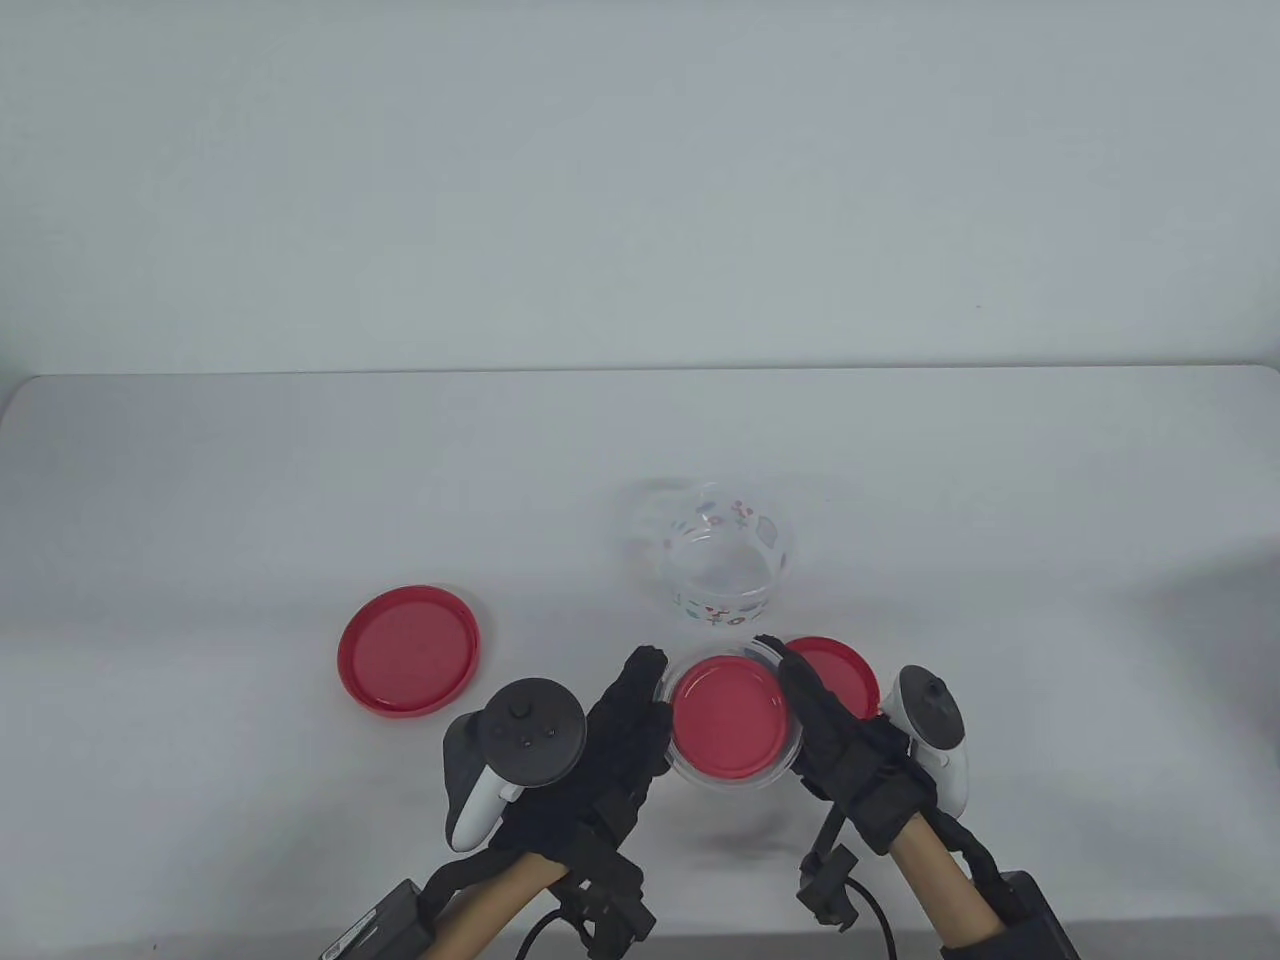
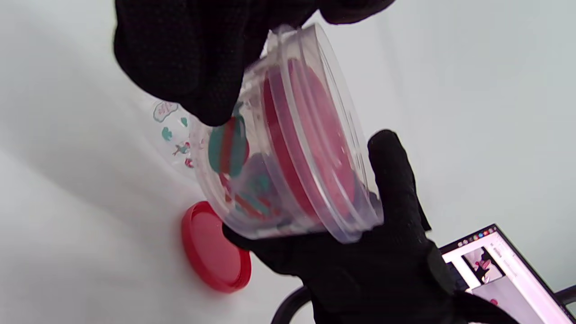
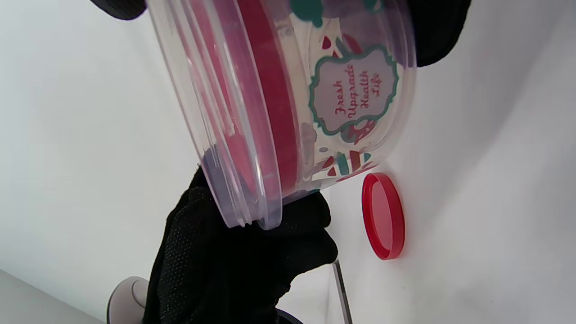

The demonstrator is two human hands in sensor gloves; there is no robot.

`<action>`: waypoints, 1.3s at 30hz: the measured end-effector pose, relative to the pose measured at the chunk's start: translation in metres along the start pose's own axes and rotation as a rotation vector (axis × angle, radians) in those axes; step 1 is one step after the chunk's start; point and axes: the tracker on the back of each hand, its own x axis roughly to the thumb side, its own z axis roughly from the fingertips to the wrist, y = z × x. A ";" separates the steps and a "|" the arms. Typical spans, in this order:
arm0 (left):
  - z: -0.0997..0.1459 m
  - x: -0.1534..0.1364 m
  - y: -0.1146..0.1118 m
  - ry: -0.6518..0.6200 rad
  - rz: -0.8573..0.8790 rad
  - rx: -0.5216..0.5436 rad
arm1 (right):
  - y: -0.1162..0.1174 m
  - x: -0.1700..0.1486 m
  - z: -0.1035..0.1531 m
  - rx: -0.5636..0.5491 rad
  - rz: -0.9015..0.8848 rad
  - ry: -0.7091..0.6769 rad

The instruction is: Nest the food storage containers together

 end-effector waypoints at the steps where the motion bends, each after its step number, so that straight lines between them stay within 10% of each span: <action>1: -0.005 -0.004 0.001 -0.017 0.012 0.043 | -0.005 0.004 0.002 -0.017 0.019 0.004; 15: -0.109 -0.046 -0.072 0.215 -0.163 -0.191 | -0.080 0.021 0.021 -0.104 -0.040 0.028; 28: -0.160 -0.038 -0.127 0.512 -0.459 -0.386 | -0.087 0.018 0.023 -0.079 -0.044 0.046; 39: -0.171 -0.043 -0.129 0.576 -0.521 -0.314 | -0.085 0.016 0.021 -0.084 -0.029 0.059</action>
